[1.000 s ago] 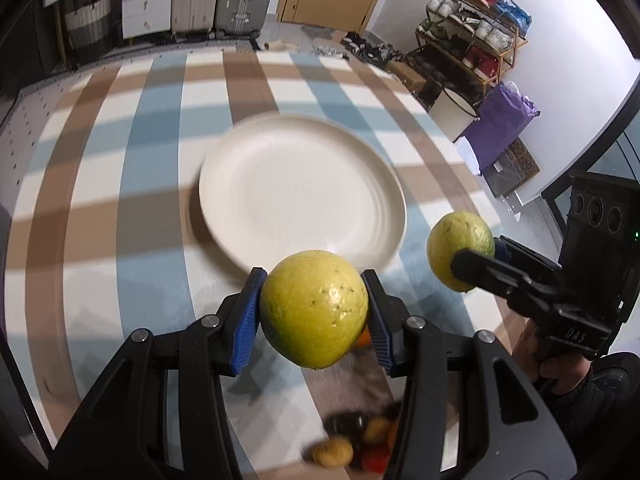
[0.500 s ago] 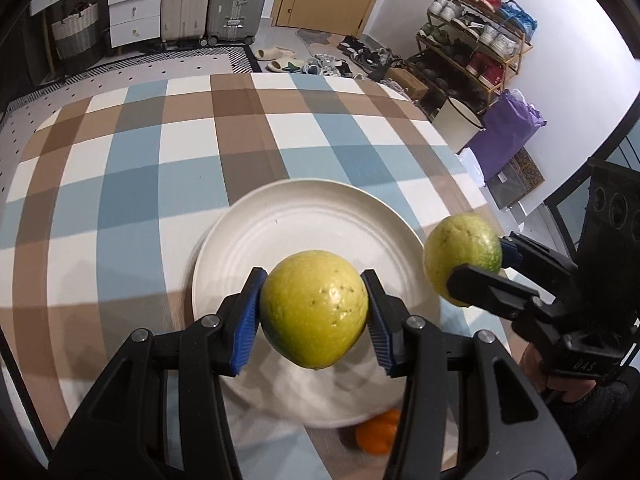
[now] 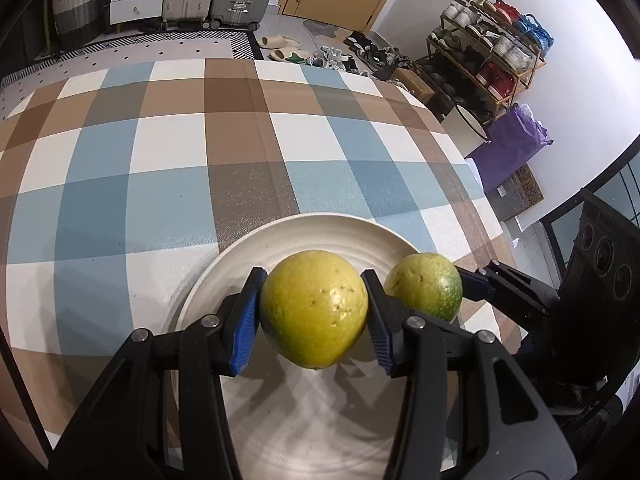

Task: Organize fruits
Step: 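Carry both citruses onto the cream plate and release them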

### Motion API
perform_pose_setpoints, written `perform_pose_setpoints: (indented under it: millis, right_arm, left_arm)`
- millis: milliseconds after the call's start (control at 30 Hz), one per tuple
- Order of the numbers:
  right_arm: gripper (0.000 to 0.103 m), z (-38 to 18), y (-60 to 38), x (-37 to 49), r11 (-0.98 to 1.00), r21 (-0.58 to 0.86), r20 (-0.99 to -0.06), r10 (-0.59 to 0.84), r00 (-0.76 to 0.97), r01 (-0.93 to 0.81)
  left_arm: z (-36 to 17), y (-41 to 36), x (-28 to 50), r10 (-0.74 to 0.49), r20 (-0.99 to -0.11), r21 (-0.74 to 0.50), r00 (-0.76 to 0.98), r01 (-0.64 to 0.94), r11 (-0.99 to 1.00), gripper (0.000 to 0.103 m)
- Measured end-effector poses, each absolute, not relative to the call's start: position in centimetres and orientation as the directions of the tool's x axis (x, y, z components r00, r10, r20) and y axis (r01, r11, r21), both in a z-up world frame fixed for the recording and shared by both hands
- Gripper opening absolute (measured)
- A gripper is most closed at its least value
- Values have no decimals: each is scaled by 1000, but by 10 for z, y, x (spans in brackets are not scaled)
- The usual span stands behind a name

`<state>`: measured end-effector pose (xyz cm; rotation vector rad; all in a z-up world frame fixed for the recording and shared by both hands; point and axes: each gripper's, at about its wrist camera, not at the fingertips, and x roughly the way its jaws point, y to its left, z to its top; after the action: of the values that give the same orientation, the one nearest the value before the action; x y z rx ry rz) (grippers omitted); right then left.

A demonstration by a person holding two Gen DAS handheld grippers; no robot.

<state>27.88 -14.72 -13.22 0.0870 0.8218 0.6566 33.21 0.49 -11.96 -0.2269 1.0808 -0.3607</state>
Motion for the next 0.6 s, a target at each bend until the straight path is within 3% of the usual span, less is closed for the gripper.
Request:
perform_pose_setpoints:
  millis: [267, 333, 400, 600]
  right_arm:
    - [50, -139, -141, 288, 801, 327, -650, 576, 496, -501]
    - [54, -139, -142, 290, 804, 338, -638, 578, 509, -490]
    - [66, -136, -143, 290, 804, 348, -623, 583, 521, -483]
    - [72, -122, -152, 280, 815, 331, -590, 572, 569, -475]
  left_arm:
    - [-118, 1, 343, -390, -809, -358, 440, 156, 920, 45]
    - [-113, -3, 344, -381, -804, -348, 457, 158, 924, 45]
    - [-108, -7, 343, -370, -804, -328, 465, 173, 929, 45]
    - [-95, -1, 330, -379, -789, -343, 484, 165, 925, 45]
